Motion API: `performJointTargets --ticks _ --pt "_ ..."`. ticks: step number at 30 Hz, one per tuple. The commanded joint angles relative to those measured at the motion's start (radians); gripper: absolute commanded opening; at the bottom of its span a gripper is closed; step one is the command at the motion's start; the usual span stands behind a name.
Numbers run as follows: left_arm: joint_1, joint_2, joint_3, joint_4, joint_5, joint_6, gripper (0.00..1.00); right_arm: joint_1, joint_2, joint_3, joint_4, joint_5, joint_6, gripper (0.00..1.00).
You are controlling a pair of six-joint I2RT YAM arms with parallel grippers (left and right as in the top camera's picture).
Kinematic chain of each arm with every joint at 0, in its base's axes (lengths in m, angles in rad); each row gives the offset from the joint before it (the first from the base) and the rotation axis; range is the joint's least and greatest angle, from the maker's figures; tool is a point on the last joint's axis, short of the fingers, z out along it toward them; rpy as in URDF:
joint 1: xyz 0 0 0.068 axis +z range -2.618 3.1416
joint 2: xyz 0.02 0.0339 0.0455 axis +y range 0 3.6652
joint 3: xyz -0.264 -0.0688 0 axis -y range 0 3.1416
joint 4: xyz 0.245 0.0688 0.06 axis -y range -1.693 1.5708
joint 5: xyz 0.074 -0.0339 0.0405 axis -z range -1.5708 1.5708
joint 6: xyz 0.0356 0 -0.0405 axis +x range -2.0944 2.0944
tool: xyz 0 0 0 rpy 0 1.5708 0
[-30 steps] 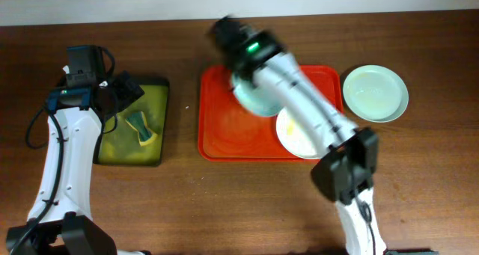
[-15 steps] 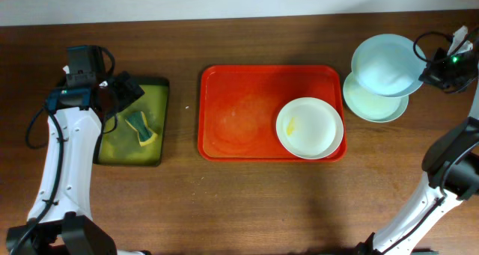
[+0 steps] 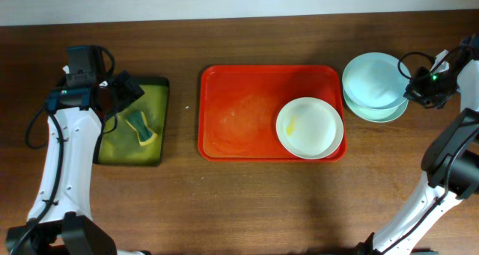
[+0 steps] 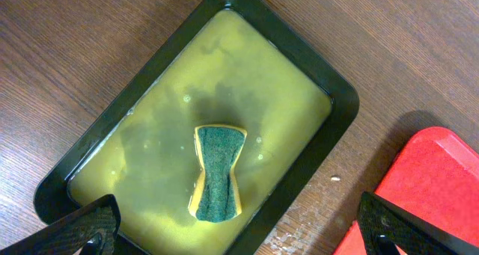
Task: Clean dirty plates on tray and stack at the side
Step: 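Move the right gripper to the cream plate and grasp its rim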
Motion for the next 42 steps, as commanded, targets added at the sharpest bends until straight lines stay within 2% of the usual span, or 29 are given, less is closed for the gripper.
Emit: performJointTargets --ticks 1,3,4,7,9,10,12,13,14,17,19,21,22,24,26,30,31,32,37,42 --pt "0.002 0.000 0.008 -0.001 0.003 0.002 0.99 -0.007 -0.010 -0.004 -0.014 0.002 0.008 0.47" --pt "0.002 0.000 0.008 -0.001 0.003 0.002 0.99 -0.022 -0.013 0.000 -0.029 0.001 0.009 0.49" --pt "0.002 0.000 0.008 -0.001 0.003 0.002 0.99 -0.030 -0.014 0.022 -0.053 0.002 0.024 0.66" --pt "0.002 0.000 0.008 -0.001 0.003 0.002 0.99 -0.027 -0.020 0.134 -0.160 -0.009 0.031 0.64" --pt "0.002 0.000 0.008 -0.001 0.003 0.002 0.99 0.004 -0.020 0.178 -0.217 -0.105 0.031 0.61" --pt "0.002 0.000 0.008 -0.001 0.003 0.002 0.99 0.039 -0.019 0.177 -0.253 -0.171 -0.002 0.60" --pt "0.002 0.000 0.008 -0.001 0.003 0.002 0.99 0.121 -0.018 0.177 -0.309 -0.178 -0.140 0.48" --pt "0.002 0.000 0.008 -0.001 0.003 0.002 0.99 0.163 -0.018 0.177 -0.328 -0.170 -0.206 0.46" --pt "0.002 0.000 0.008 -0.001 0.003 0.002 0.99 0.238 -0.017 0.177 -0.353 -0.109 -0.294 0.46" --pt "0.002 0.000 0.008 -0.001 0.003 0.002 0.99 0.409 -0.012 0.176 -0.345 0.122 -0.316 0.46" --pt "0.002 0.000 0.008 -0.001 0.003 0.002 0.99 0.474 -0.012 0.174 -0.324 0.198 -0.327 0.46" --pt "0.002 0.000 0.008 -0.001 0.003 0.002 0.99 0.514 -0.012 0.161 -0.311 0.211 -0.412 0.47" --pt "0.002 0.000 0.008 -0.001 0.003 0.002 0.99 0.529 -0.012 0.145 -0.299 0.212 -0.472 0.55" --pt "0.002 0.000 0.008 -0.001 0.003 0.002 0.99 0.536 -0.012 0.099 -0.288 0.211 -0.517 0.63" --pt "0.002 0.000 0.008 -0.001 0.003 0.002 0.99 0.536 -0.012 0.035 -0.281 0.211 -0.573 0.64" --pt "0.002 0.000 0.008 -0.001 0.003 0.002 0.99 0.536 -0.012 -0.066 -0.219 0.212 -0.573 0.64" --pt "0.002 0.000 0.008 -0.001 0.003 0.002 0.99 0.536 -0.012 -0.082 -0.212 0.213 -0.572 0.63" --pt "0.002 0.000 0.008 -0.001 0.003 0.002 0.99 0.535 -0.012 -0.092 -0.212 0.213 -0.572 0.57" --pt "0.002 0.000 0.008 -0.001 0.003 0.002 0.99 0.535 -0.012 -0.134 -0.218 0.214 -0.557 0.56" --pt "0.002 0.000 0.008 -0.001 0.003 0.002 0.99 0.537 -0.012 -0.134 -0.274 0.190 -0.347 0.53"
